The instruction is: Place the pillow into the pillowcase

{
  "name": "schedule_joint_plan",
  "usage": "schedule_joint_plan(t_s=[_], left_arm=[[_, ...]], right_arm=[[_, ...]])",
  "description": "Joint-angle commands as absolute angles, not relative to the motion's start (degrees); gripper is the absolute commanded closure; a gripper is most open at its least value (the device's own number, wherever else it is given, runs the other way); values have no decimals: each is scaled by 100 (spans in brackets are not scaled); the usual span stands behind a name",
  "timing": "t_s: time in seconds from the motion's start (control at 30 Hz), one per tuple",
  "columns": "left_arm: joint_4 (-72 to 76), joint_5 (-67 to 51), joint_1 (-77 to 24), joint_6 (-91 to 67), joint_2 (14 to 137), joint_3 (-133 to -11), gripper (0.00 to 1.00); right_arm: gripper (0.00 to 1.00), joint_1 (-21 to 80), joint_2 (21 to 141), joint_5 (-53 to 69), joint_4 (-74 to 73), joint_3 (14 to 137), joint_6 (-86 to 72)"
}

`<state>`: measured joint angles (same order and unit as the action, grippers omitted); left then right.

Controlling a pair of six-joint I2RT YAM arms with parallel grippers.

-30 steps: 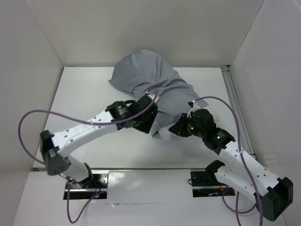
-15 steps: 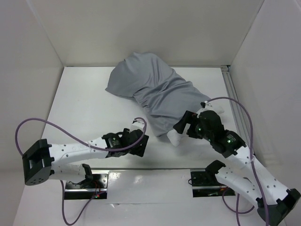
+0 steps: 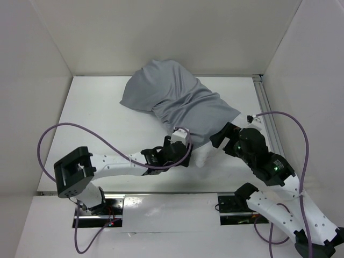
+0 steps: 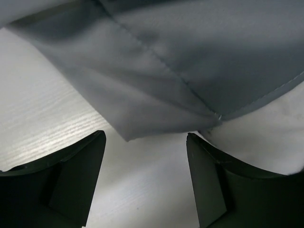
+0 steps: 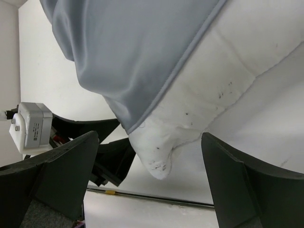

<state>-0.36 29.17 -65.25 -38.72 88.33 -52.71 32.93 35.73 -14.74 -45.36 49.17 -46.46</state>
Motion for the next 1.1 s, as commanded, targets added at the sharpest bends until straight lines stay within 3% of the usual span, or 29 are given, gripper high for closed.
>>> schedule_joint_plan(t_s=[0.0,0.13,0.2,0.27,0.3,0.33,0.63,0.87,1.07], left_arm=[[571,3189,-6539,-3463,9026,-5545,19],[571,3647,-6539,-3288,9290,-5668,26],[571,3839,-6539,-3287,9456,-5817,41],[178,4094,-6539,-3515,9510,-6002,68],[-7,4226,-6539,-3594,9510,-6151,91],[-470,4523,-6539,-3717,9510,-6213,100],[-3636,5282,-6145,-6080,7306,-6004,100],[-4166,4484,-4643,-5987,5433,-5265,100],[-4341,4000,-3604,-5933,5212,-4905,100]], right_arm=[[4,3296,3594,-1758,-4729,5186,-4737],[4,3296,3595,-1758,-4729,5186,-4737],[4,3296,3595,-1758,-4729,5186,-4790],[4,3296,3595,-1758,-4729,5186,-4790],[4,3296,3595,-1758,-4729,5186,-4790],[4,3296,3595,-1758,-4729,5186,-4790],[4,3296,3937,-1705,-4571,4992,-4325],[4,3296,4148,-1653,-4386,5150,-3745],[21,3296,4123,-1126,-3721,4274,-3691]])
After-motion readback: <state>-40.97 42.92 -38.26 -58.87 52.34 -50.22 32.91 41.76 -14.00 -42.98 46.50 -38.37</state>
